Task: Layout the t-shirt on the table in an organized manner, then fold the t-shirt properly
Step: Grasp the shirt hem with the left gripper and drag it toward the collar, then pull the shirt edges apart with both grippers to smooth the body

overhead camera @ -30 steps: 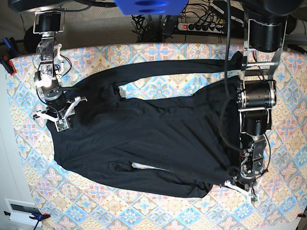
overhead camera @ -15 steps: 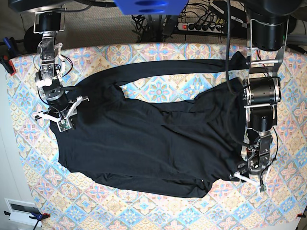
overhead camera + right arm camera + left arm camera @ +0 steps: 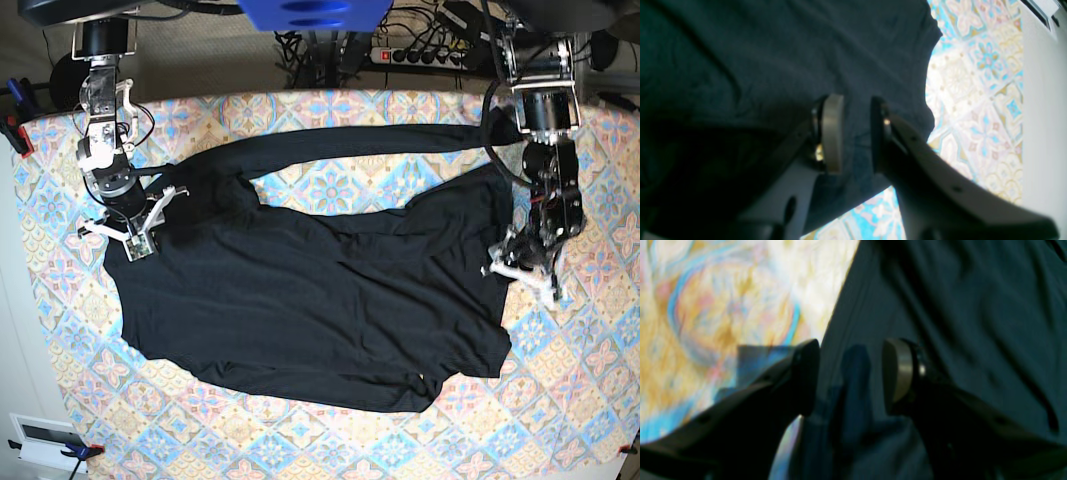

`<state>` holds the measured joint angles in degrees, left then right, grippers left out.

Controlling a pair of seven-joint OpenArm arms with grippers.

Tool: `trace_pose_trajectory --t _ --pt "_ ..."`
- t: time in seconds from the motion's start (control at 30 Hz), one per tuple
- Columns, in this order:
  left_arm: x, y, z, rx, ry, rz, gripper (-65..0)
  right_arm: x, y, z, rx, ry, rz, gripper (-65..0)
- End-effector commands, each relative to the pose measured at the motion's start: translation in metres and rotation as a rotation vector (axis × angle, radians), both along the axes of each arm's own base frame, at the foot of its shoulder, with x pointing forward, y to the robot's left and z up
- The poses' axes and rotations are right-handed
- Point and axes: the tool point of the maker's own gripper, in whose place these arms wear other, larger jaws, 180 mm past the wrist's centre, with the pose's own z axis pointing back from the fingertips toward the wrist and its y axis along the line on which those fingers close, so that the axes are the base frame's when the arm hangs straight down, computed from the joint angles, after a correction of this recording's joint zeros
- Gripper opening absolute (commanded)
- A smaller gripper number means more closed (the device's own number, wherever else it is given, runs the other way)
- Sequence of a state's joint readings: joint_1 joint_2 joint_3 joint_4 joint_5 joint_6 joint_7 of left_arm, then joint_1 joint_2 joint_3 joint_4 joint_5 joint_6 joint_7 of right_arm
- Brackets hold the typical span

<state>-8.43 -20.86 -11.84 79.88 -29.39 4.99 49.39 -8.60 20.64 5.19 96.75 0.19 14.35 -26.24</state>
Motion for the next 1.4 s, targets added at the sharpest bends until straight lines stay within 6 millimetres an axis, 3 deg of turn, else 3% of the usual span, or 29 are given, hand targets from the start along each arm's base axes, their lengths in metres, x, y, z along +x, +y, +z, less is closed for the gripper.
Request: trace_pose_trajectory --t 0.0,0.17,0.33,0.63,0.73,0.9,1.0,1.13,1.37 --pt "0.000 0.001 0.015 0.003 -0.042 0.002 -35.1 0.010 -0.004 0.018 -0.006 -0.059 0.001 -51.7" --pt "-0.054 -0.013 0.014 0.028 -0.003 -0.050 -35.1 0.009 -0.004 0.016 -0.004 -0.054 0.001 -51.7" --pt "-0.086 -0.021 -0.011 0.008 0.069 -0.045 -35.1 0.009 -0.004 0.015 -0.003 -0.051 0.000 -51.7" --pt "-0.094 -0.034 -0.022 -0.023 0.091 -0.045 -35.4 0.009 -0.004 0.015 -0.003 -0.053 0.000 -51.7" --pt "-0.100 -0.037 -0.034 -0.045 0.124 -0.037 -41.1 0.009 -0.003 0.016 -0.003 -0.054 0.001 -51.7" --pt "-0.107 -0.033 -0.047 -0.058 0.161 -0.021 -63.5 0.009 -0.004 0.016 -0.003 -0.055 -0.001 -51.7" --pt "-0.108 -0.031 -0.047 -0.055 0.163 -0.018 -65.0 0.009 -0.004 0.016 -0.003 -0.055 -0.001 -51.7" --pt "-0.102 -0.011 -0.029 -0.008 0.126 -0.013 -65.0 0.009 -0.004 0.016 -0.003 -0.055 -0.001 -51.7" --pt "-0.087 0.041 0.024 0.152 0.039 -0.015 -65.0 0.009 -0.004 0.015 -0.003 -0.053 0.000 -51.7"
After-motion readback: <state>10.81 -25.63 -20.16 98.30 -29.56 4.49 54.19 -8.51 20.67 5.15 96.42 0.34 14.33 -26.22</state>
